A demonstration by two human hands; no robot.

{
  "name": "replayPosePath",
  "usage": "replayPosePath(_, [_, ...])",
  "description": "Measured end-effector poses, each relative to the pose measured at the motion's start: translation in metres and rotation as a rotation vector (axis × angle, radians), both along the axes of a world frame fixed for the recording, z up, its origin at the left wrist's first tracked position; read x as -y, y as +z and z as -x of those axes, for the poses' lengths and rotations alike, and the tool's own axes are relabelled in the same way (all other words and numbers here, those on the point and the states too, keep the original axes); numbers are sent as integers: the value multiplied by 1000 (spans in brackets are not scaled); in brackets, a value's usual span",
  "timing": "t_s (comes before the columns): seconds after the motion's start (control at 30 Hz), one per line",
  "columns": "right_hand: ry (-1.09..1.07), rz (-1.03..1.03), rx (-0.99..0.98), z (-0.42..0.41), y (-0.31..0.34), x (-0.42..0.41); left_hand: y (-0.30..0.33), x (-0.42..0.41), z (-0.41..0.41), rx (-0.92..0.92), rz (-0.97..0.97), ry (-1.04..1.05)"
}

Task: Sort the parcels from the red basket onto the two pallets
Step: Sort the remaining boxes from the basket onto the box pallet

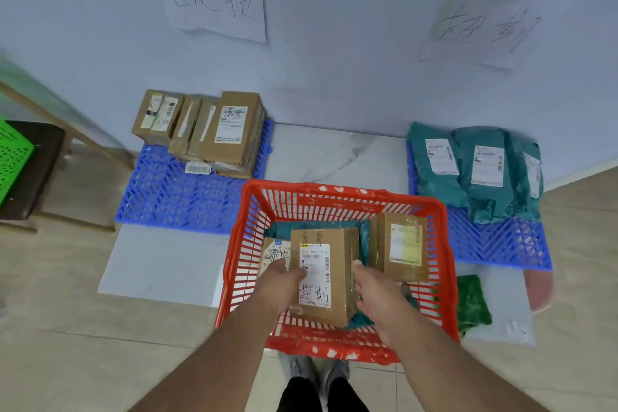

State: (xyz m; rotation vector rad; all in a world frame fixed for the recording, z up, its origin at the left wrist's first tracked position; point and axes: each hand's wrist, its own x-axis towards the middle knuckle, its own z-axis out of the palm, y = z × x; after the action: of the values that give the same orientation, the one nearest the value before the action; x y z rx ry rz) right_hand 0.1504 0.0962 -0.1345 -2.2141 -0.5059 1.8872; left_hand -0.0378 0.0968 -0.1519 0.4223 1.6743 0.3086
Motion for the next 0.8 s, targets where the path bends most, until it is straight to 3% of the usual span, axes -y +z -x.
replayPosePath(0.53, [120,30,22,-3,-63,-3,-52,-10,-1,54,120,7])
replayPosePath(0.8, [52,44,-31,-7,3,-6,13,-4,-6,45,-29,79])
